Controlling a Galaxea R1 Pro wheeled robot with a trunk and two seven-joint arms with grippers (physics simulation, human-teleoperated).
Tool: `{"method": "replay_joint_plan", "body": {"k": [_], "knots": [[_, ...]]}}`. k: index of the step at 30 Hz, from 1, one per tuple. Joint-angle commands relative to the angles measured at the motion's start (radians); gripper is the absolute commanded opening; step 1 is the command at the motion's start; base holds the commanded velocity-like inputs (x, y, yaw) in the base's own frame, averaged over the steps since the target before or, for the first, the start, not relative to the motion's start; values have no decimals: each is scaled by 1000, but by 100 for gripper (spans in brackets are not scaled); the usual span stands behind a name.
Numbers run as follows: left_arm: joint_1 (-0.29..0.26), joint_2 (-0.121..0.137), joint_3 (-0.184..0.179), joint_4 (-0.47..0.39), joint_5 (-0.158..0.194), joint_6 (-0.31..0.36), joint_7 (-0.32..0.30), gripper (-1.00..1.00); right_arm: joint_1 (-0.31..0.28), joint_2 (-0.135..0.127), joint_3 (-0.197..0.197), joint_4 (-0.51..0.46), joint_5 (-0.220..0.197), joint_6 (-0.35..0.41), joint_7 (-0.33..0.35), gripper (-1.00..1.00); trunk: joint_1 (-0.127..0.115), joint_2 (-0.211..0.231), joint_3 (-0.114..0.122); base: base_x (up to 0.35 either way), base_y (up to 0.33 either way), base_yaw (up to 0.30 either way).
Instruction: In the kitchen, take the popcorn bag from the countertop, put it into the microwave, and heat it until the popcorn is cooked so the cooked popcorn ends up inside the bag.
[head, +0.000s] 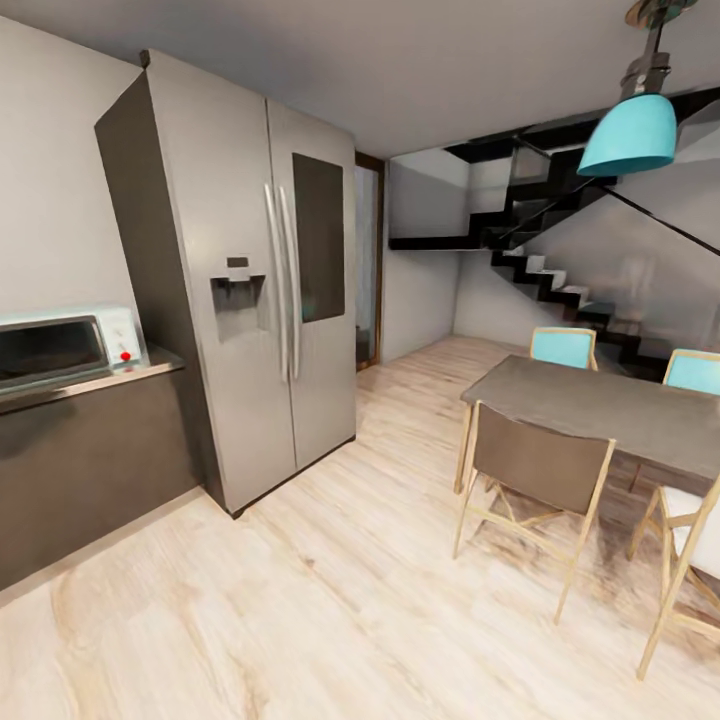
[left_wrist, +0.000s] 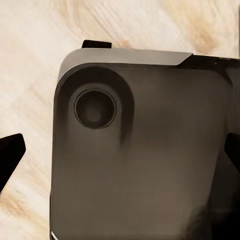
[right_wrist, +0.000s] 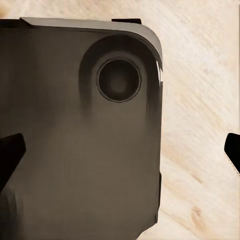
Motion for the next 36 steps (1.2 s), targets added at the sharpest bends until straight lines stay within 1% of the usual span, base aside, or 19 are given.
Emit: {"method": "replay_joint_plan", "body": {"k": [1,5,21,25,36], "knots": [[0,0,0,-1,10,-2,0,100,0,0,-2,0,0,-3,-1,100,1,0,-1,324,0,0],[0,-2,0,-1,9,-12,0,100,0,1,-3,0,0,-3,-1,100,1,0,-1,324,0,0],[0,-3,0,-1,7,-14,0,100,0,-3,-3,0,0,-5,-2,100,1,0,-1,324,0,5],[0,-3,0,-2,6,-15,0,100,0,-3,-2,0,0,-5,-2,100,1,0,-1,180,0,209],[0,-3,0,-4,6,-16,0,100,0,-5,-2,0,0,-5,-2,100,1,0,-1,6,0,267]]}}
